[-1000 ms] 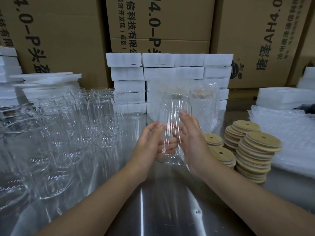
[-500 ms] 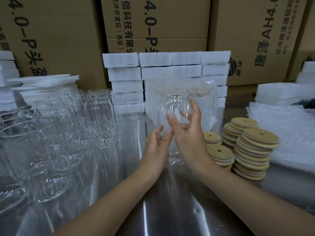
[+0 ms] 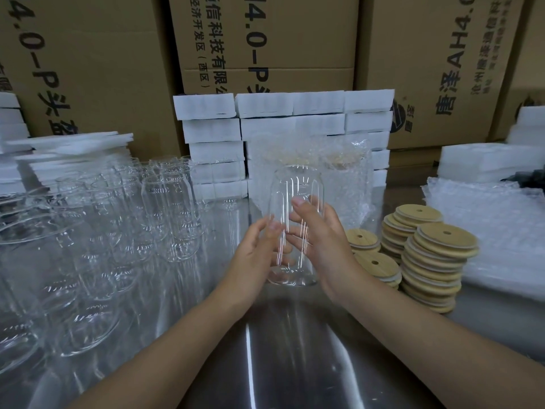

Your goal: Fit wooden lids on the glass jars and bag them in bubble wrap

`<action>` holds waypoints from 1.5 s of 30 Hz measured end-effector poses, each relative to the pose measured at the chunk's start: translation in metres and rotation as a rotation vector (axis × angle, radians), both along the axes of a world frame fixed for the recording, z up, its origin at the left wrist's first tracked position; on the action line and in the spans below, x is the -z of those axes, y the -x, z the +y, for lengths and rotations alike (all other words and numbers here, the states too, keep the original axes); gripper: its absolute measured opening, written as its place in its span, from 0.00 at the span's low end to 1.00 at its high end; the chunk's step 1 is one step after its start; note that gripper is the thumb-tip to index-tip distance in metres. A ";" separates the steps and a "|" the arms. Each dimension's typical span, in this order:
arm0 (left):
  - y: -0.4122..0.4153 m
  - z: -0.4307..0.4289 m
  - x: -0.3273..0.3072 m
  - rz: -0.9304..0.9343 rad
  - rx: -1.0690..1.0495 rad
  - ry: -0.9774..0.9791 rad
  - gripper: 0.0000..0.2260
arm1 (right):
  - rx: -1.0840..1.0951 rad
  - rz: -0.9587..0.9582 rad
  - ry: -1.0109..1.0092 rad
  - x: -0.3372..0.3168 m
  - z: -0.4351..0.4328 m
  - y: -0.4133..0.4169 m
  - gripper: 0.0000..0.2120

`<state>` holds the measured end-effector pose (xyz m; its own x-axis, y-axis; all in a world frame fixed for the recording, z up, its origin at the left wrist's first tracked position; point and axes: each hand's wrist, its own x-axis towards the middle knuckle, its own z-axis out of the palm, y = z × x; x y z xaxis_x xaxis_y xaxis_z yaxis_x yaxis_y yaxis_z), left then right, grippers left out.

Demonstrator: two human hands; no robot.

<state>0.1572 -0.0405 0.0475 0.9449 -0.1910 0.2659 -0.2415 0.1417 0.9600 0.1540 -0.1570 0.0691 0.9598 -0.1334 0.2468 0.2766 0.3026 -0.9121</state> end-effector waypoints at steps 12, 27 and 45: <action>0.000 0.007 -0.003 0.169 0.319 0.120 0.26 | -0.159 0.023 -0.033 0.000 -0.011 0.004 0.41; -0.008 0.002 0.007 0.313 0.306 0.180 0.28 | -0.008 0.017 0.332 -0.006 -0.008 0.007 0.33; -0.006 0.005 0.004 0.261 -0.078 0.284 0.34 | 0.375 0.294 1.858 -0.012 -0.055 -0.007 0.23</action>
